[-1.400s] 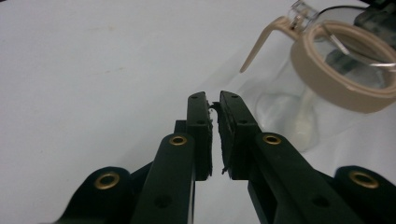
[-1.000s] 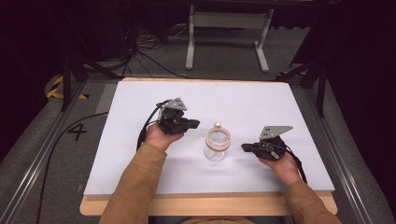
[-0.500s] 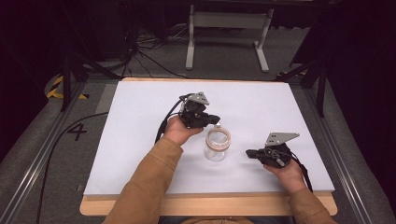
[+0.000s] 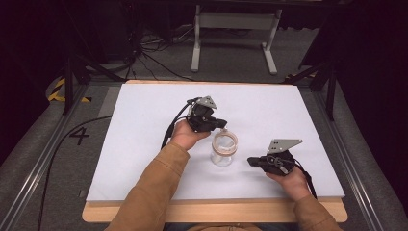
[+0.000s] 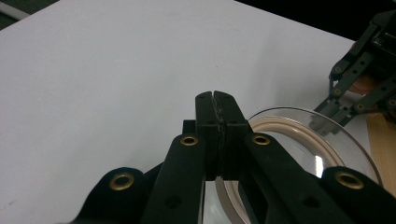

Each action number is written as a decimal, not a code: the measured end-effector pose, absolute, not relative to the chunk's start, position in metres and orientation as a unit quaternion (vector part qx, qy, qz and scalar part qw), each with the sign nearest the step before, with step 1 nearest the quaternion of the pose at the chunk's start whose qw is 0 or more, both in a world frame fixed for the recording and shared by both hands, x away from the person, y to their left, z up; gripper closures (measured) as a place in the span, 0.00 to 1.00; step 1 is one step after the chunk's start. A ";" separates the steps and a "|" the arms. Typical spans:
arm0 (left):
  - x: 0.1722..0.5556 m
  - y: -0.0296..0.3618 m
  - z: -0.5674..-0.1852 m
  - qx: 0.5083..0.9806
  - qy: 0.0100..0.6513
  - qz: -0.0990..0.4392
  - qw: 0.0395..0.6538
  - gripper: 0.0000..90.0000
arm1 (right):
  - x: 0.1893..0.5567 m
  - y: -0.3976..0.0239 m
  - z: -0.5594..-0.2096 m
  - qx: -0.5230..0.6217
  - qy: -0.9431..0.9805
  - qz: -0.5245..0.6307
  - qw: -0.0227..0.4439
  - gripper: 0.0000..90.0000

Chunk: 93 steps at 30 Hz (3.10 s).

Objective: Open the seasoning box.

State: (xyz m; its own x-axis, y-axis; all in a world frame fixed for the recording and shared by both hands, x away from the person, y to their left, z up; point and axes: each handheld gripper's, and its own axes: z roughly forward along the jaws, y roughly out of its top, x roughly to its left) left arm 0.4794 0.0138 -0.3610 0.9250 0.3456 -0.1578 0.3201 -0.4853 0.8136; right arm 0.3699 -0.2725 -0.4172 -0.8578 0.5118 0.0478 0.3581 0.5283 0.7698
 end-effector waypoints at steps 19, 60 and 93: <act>0.482 0.014 -0.363 0.858 0.196 0.009 0.476 1.00 | 0.365 -0.239 -0.400 0.229 0.852 0.463 0.089 0.99; 0.483 0.015 -0.364 0.855 0.202 0.003 0.477 0.99 | 0.373 -0.227 -0.387 0.234 0.817 0.522 0.081 0.99; 0.427 0.122 -0.349 0.848 0.279 0.034 0.450 0.89 | 0.405 -0.225 -0.352 0.183 0.819 0.533 0.103 0.99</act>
State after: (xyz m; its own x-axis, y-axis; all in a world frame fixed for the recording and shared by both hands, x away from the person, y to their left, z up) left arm 0.4267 0.1219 -0.3488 0.8419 0.5034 -0.1943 0.4431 -0.4395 0.7813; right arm 0.4051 -0.2245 -0.3517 -0.9113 0.4110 0.0260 0.1904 0.3645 0.9115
